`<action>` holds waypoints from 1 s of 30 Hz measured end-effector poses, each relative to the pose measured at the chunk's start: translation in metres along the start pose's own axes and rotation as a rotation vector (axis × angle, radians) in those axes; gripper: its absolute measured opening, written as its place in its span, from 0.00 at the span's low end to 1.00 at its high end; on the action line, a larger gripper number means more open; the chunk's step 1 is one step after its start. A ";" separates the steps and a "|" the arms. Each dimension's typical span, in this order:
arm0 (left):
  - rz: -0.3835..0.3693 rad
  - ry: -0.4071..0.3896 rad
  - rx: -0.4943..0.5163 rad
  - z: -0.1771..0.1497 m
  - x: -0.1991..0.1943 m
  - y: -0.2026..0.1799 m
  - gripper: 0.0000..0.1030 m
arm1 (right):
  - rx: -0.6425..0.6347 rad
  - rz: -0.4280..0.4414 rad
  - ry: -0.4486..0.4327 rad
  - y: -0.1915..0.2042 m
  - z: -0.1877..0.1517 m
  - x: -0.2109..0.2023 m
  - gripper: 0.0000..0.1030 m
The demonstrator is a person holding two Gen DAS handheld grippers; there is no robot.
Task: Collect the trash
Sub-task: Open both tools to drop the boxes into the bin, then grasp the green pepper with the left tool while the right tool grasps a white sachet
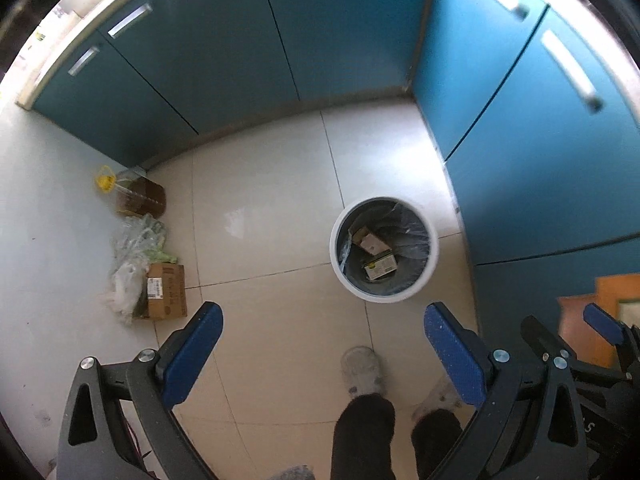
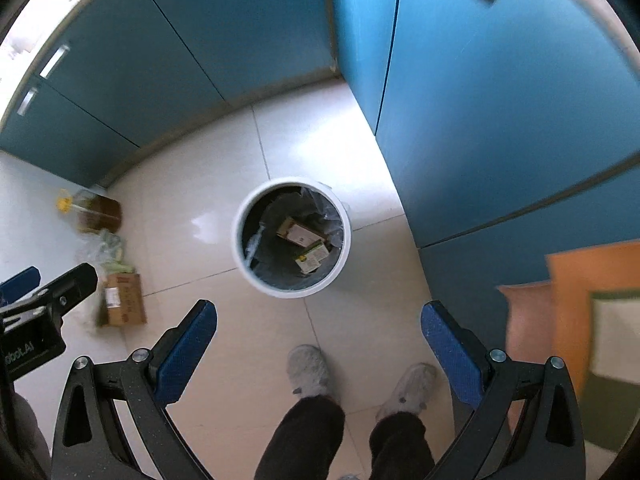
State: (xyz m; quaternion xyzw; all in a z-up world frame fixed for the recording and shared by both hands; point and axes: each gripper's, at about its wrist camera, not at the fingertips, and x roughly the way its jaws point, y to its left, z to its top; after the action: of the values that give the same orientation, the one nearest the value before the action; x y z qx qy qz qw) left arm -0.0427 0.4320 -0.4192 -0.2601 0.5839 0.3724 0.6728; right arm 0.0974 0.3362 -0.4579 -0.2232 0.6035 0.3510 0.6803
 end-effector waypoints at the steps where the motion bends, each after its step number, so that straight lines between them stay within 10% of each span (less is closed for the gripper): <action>1: -0.005 -0.009 -0.003 -0.004 -0.019 -0.001 1.00 | -0.006 0.007 -0.016 -0.001 -0.002 -0.022 1.00; 9: 0.017 -0.111 -0.002 -0.020 -0.142 -0.015 1.00 | 0.039 0.130 -0.103 -0.025 -0.016 -0.159 1.00; 18: -0.077 -0.249 0.228 -0.022 -0.235 -0.165 1.00 | 0.411 0.062 -0.236 -0.204 -0.068 -0.288 1.00; 26: -0.147 -0.145 0.584 -0.094 -0.216 -0.348 1.00 | 1.027 -0.146 -0.067 -0.416 -0.248 -0.279 1.00; 30: -0.147 -0.082 0.717 -0.123 -0.202 -0.413 1.00 | 1.062 -0.157 -0.025 -0.447 -0.284 -0.252 0.98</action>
State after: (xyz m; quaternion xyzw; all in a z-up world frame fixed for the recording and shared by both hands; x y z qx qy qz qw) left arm 0.2088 0.0525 -0.2789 -0.0338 0.6296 0.1047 0.7691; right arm 0.2359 -0.2149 -0.3142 0.1116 0.6712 -0.0520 0.7310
